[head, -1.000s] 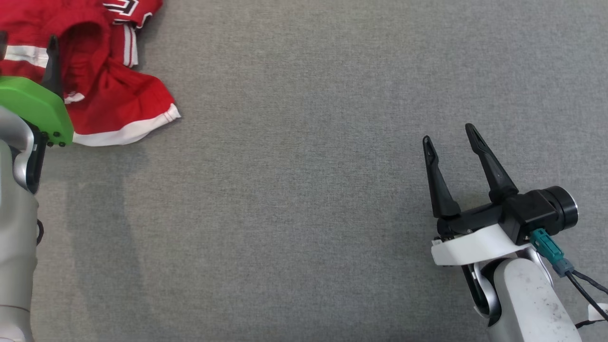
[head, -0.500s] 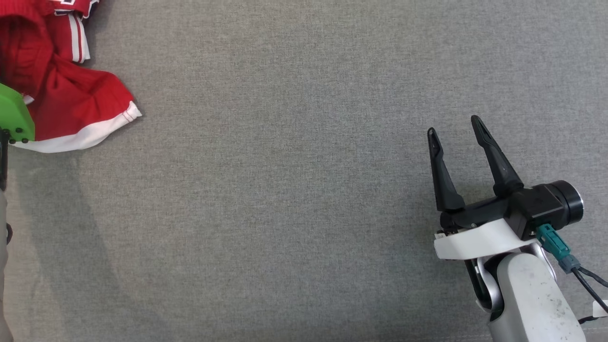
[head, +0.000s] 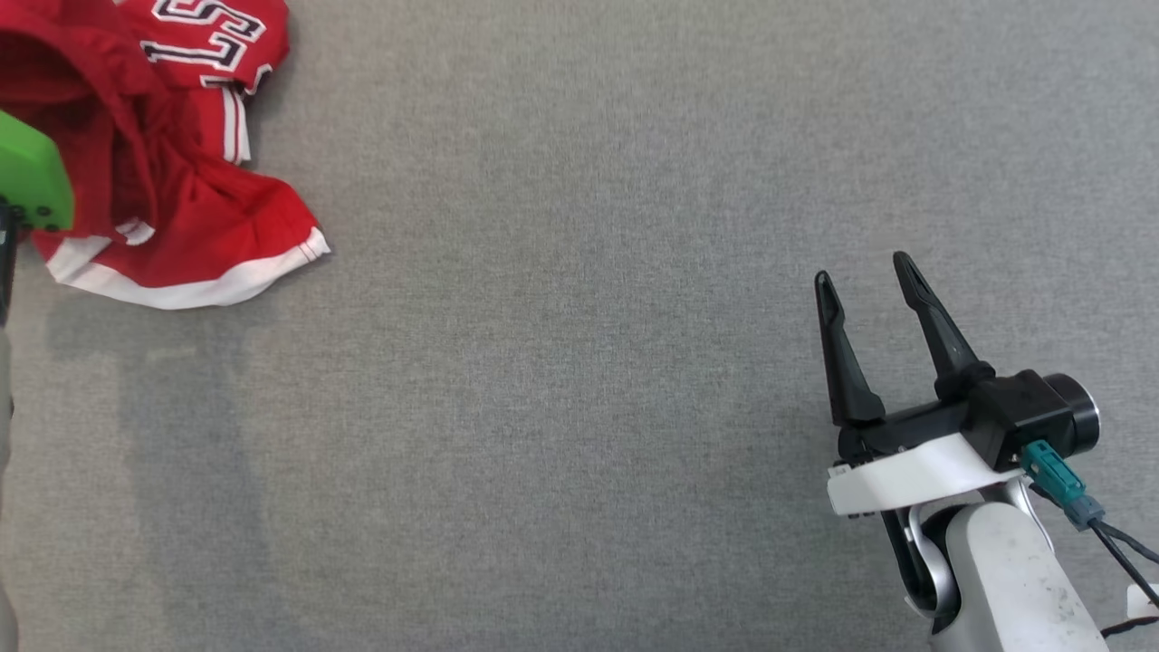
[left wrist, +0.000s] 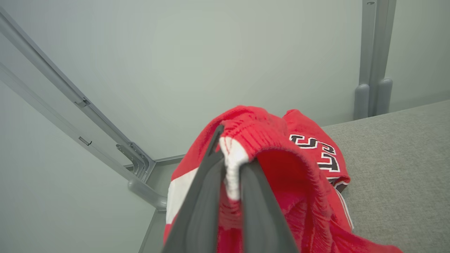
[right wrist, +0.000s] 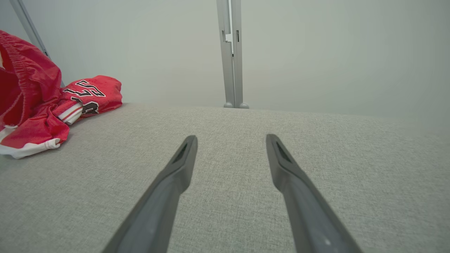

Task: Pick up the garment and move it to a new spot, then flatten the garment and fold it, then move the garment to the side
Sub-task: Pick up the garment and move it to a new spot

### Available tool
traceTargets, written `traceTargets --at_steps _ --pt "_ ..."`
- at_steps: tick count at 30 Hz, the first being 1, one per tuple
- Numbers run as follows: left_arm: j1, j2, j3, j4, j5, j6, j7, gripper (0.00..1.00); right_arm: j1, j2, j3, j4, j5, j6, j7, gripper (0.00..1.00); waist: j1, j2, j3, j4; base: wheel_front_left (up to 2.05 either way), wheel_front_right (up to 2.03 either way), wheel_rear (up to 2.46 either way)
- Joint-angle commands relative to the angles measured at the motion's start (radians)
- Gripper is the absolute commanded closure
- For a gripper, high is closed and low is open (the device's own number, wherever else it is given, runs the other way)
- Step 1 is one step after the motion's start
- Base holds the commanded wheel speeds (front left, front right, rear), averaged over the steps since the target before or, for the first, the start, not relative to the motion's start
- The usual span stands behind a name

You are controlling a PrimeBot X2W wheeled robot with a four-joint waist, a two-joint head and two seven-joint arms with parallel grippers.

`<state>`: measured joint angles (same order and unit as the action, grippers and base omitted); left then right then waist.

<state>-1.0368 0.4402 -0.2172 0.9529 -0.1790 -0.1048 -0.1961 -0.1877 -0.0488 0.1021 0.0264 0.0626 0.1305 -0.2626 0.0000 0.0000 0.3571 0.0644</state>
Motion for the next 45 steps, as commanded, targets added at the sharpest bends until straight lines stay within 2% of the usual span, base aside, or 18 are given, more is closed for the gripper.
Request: traceTargets --at_steps 1,9,18,23,27,31,35,38,43,45 --pt "-0.016 -0.008 -0.017 -0.017 0.008 -0.008 -0.003 1.0 0.019 -0.003 -0.004 0.005 0.013 0.0 -0.003 0.0 0.0 0.0 -0.084 0.005 0.0 0.0 0.0" --pt "-0.003 -0.066 -0.116 -0.159 -0.018 -0.023 0.035 1.0 0.07 -0.003 -0.027 0.021 0.049 0.0 -0.003 0.0 0.0 0.0 -0.207 -0.035 0.0 0.0 0.0" --pt "0.073 -0.146 -0.226 -0.407 -0.088 -0.026 0.137 1.0 0.109 -0.003 -0.072 0.018 0.068 0.0 -0.003 0.0 0.0 0.0 -0.262 -0.136 0.0 0.0 0.0" --pt "0.159 -0.238 -0.276 -0.506 -0.121 -0.013 0.182 1.0 0.111 -0.003 -0.093 0.012 0.075 0.0 -0.003 0.0 0.0 0.0 -0.242 -0.203 0.0 0.0 0.0" --pt "0.222 -0.32 -0.317 -0.49 -0.146 0.005 0.18 1.0 0.097 -0.002 -0.093 0.011 0.085 0.0 -0.003 0.0 0.0 0.0 -0.211 -0.249 0.0 0.0 0.0" --pt "0.257 -0.372 -0.36 -0.417 -0.173 0.029 0.145 1.0 0.075 -0.002 -0.072 0.015 0.097 0.0 -0.003 0.0 0.0 0.0 -0.181 -0.308 0.0 0.0 0.0" --pt "0.242 -0.388 -0.411 -0.35 -0.198 0.055 0.098 1.0 0.065 -0.002 -0.045 0.024 0.114 0.0 -0.003 0.0 0.0 0.0 -0.157 -0.374 0.0 0.0 0.0" --pt "0.221 -0.389 -0.478 -0.356 -0.266 0.071 0.069 1.0 0.063 -0.002 -0.033 0.031 0.124 0.0 -0.003 0.0 0.0 0.0 -0.15 -0.422 0.0 0.0 0.0" --pt "0.198 -0.387 -0.591 -0.328 -0.356 0.138 0.045 1.0 0.068 -0.002 -0.026 0.035 0.143 0.0 -0.003 0.0 0.0 0.0 -0.136 -0.484 0.0 0.0 0.0" --pt "0.2 -0.387 -0.641 -0.3 -0.374 0.147 0.062 0.52 0.07 -0.002 -0.026 0.032 0.148 0.0 -0.003 0.0 0.0 0.0 -0.127 -0.496 0.0 0.0 0.0"
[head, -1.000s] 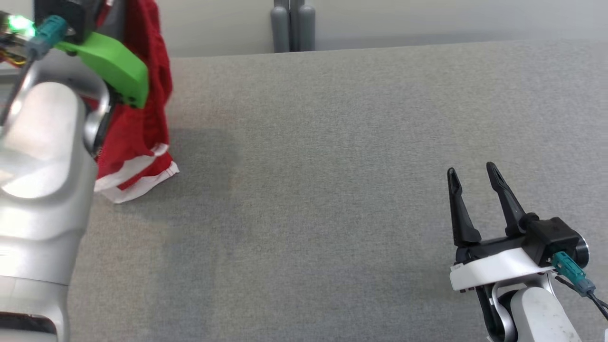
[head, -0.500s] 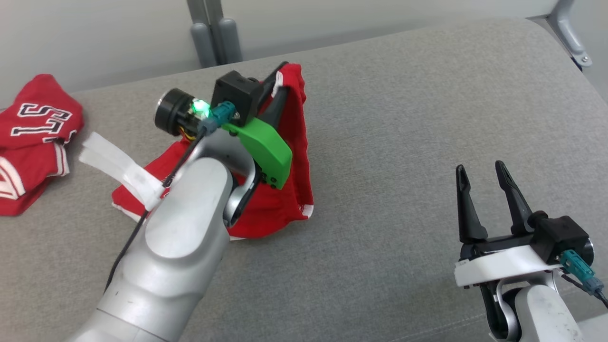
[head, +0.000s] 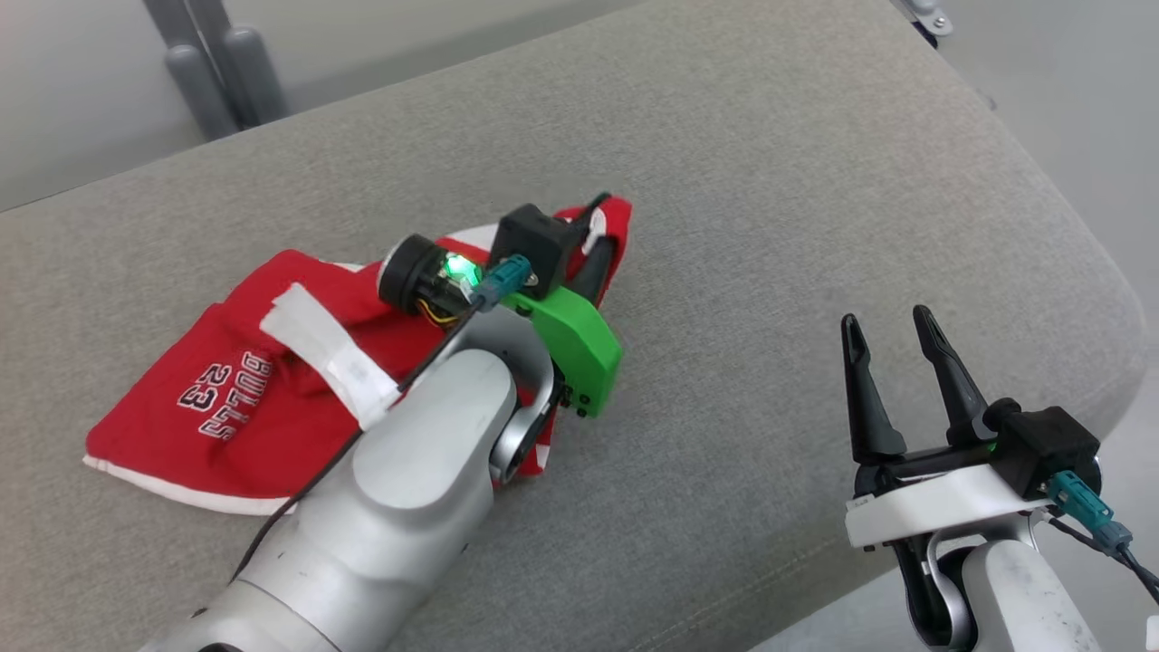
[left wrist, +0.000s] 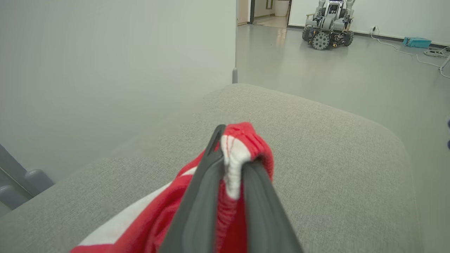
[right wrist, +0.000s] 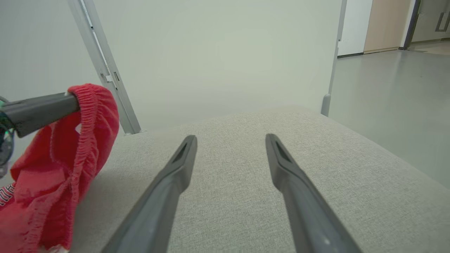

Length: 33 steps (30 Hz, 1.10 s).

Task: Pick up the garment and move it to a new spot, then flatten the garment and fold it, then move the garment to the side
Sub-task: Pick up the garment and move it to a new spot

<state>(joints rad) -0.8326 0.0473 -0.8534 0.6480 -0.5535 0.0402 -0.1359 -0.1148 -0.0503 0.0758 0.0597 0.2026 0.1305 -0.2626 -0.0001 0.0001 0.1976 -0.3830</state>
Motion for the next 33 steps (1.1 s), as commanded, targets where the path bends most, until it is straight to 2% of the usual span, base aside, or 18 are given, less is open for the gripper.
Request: traceTargets --at_steps 1,7,15,20,27,33 --pt "-0.001 0.006 -0.025 0.014 -0.013 0.003 0.006 0.0 -0.002 0.0 -0.001 -0.001 0.012 0.0 -0.003 0.0 0.0001 -0.0001 0.036 -0.051 0.0 0.0 0.0" --pt "0.008 0.006 -0.122 0.091 -0.06 0.016 0.017 0.0 -0.001 0.0 -0.015 0.001 0.016 0.0 -0.003 0.0 0.0001 -0.0001 0.054 -0.032 0.0 0.0 0.0" --pt "0.031 0.005 -0.219 0.136 -0.093 0.003 -0.009 0.0 -0.011 0.0 -0.018 0.01 -0.002 0.0 -0.003 0.0 0.0001 -0.0001 0.033 0.058 0.0 0.0 0.0" --pt "0.066 0.005 -0.232 0.115 -0.124 0.012 -0.067 0.0 -0.002 -0.001 -0.027 0.01 -0.017 0.0 -0.003 0.0 0.0001 -0.0001 0.007 0.116 0.0 0.0 0.0" --pt "0.12 0.014 -0.157 0.058 -0.145 0.051 -0.129 0.0 0.016 -0.001 -0.048 0.007 -0.056 0.0 -0.003 0.0 0.0001 -0.0001 -0.048 0.207 0.0 0.0 0.0" --pt "0.281 0.08 0.051 -0.154 -0.057 0.103 -0.129 0.0 0.033 -0.001 -0.061 0.014 -0.077 0.0 -0.003 0.0 0.0001 -0.0001 -0.092 0.275 0.0 0.0 0.0"
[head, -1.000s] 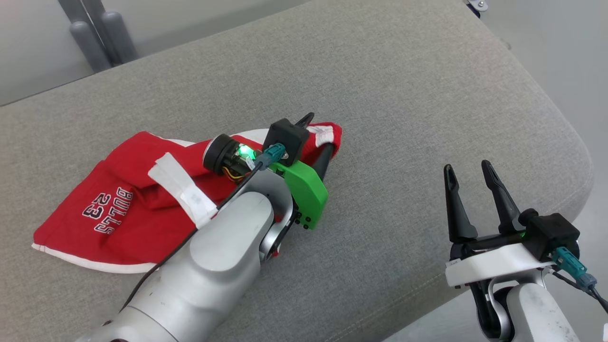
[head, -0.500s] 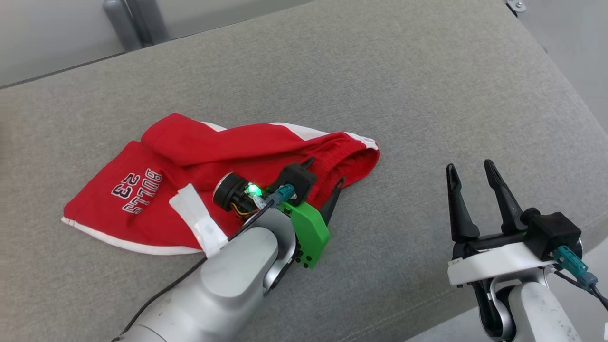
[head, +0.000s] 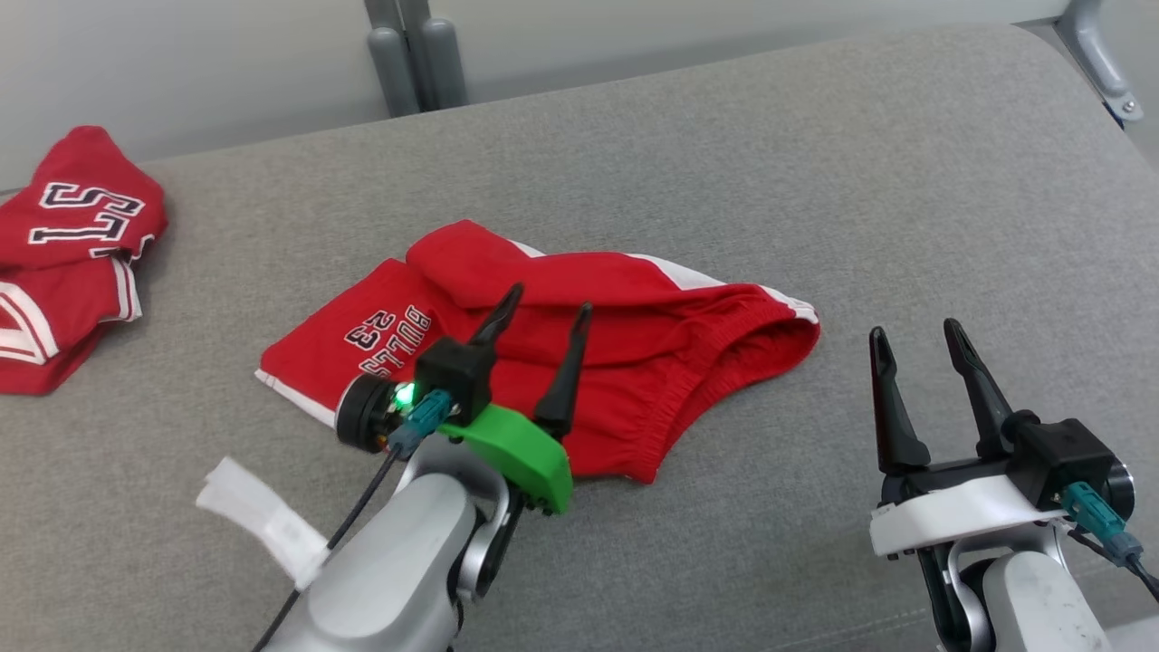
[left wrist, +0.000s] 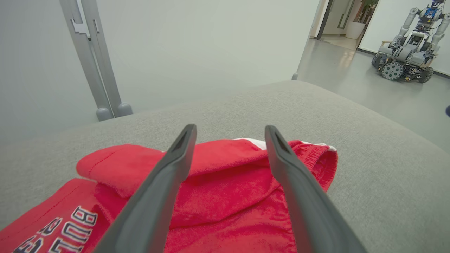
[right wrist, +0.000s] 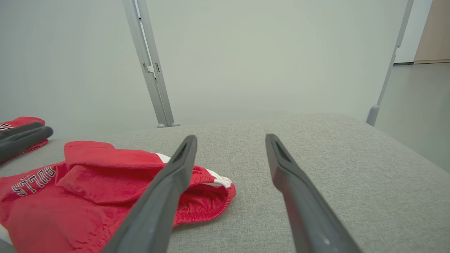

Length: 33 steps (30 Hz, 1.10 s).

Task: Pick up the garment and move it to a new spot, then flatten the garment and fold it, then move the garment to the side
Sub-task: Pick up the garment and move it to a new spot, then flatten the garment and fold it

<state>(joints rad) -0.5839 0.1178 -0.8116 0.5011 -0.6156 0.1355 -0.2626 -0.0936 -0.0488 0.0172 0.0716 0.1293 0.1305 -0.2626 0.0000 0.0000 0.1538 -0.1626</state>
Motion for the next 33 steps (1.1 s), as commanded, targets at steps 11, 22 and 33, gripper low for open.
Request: traceTargets --at_steps 11,22,33 --pt "0.393 0.033 0.357 -0.24 0.142 0.014 -0.003 0.0 0.064 -0.003 0.005 0.006 0.002 0.0 -0.003 0.0 0.0 0.0 -0.091 0.12 0.0 0.0 0.0" --pt "0.597 -0.015 0.596 -0.348 0.253 -0.048 -0.003 0.0 0.125 -0.003 0.027 0.006 0.03 0.0 -0.003 0.0 0.0 0.0 -0.106 0.117 0.0 0.0 0.0" --pt "0.641 -0.056 0.684 -0.339 0.313 -0.108 -0.003 0.0 0.129 -0.003 0.045 0.024 0.037 0.0 -0.003 0.0 0.0 0.0 -0.115 0.111 0.0 0.0 0.0"
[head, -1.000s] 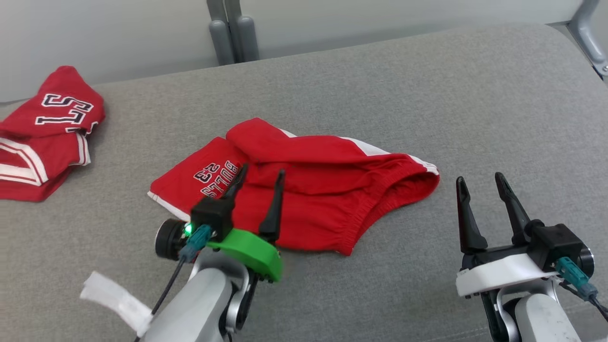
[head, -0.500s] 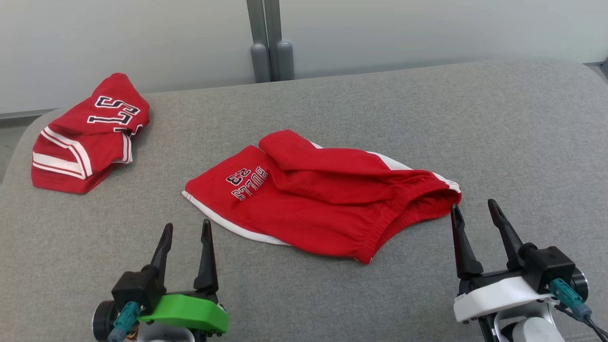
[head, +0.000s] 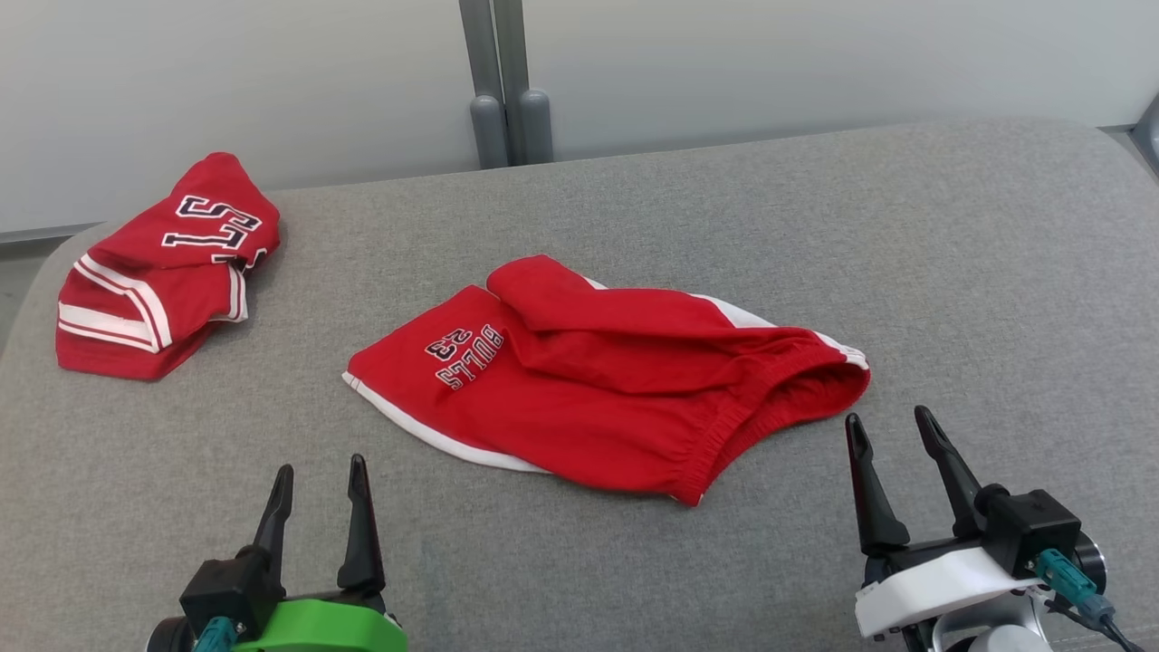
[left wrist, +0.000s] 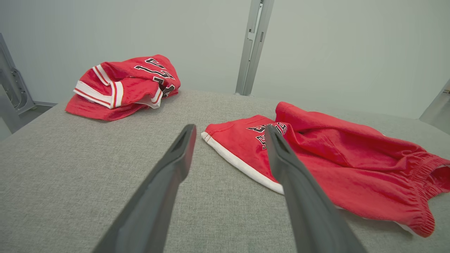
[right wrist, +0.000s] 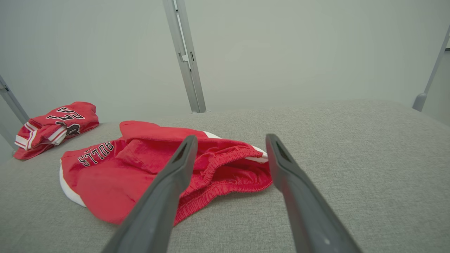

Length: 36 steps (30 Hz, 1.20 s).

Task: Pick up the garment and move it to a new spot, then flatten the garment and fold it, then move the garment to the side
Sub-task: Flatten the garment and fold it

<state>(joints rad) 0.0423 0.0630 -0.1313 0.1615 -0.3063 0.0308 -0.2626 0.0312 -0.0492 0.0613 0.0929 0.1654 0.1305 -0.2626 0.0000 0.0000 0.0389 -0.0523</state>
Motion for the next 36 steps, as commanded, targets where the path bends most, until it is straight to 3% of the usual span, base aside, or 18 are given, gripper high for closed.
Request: traceTargets --at_steps 1,15,19,27,36 --pt "0.015 -0.003 0.008 0.001 0.008 -0.006 -0.003 0.0 0.003 -0.002 0.002 0.003 0.002 0.0 -0.003 0.0 0.0 0.0 0.0 0.0 0.0 0.0 0.0" --pt "0.006 -0.012 0.024 0.014 0.027 -0.024 -0.003 0.0 -0.004 -0.002 0.001 -0.002 -0.003 0.0 -0.003 0.0 0.0 0.0 0.006 0.005 0.0 0.0 0.0" --pt "-0.001 -0.012 0.018 0.009 0.017 -0.017 -0.003 0.0 -0.008 -0.001 0.058 0.018 -0.01 0.0 -0.003 0.0 0.0 0.0 0.011 0.014 0.0 0.0 0.0" --pt "-0.025 -0.012 -0.006 0.006 0.009 -0.012 -0.003 0.0 -0.047 -0.003 0.228 0.209 0.014 0.0 -0.003 0.0 0.0 0.0 0.038 0.074 0.0 0.0 0.0" --pt "-0.044 -0.012 -0.014 0.001 0.004 -0.004 -0.003 0.0 -0.182 -0.002 0.258 0.447 0.032 0.0 -0.003 0.0 0.0 0.0 0.077 0.162 0.0 0.0 0.0"
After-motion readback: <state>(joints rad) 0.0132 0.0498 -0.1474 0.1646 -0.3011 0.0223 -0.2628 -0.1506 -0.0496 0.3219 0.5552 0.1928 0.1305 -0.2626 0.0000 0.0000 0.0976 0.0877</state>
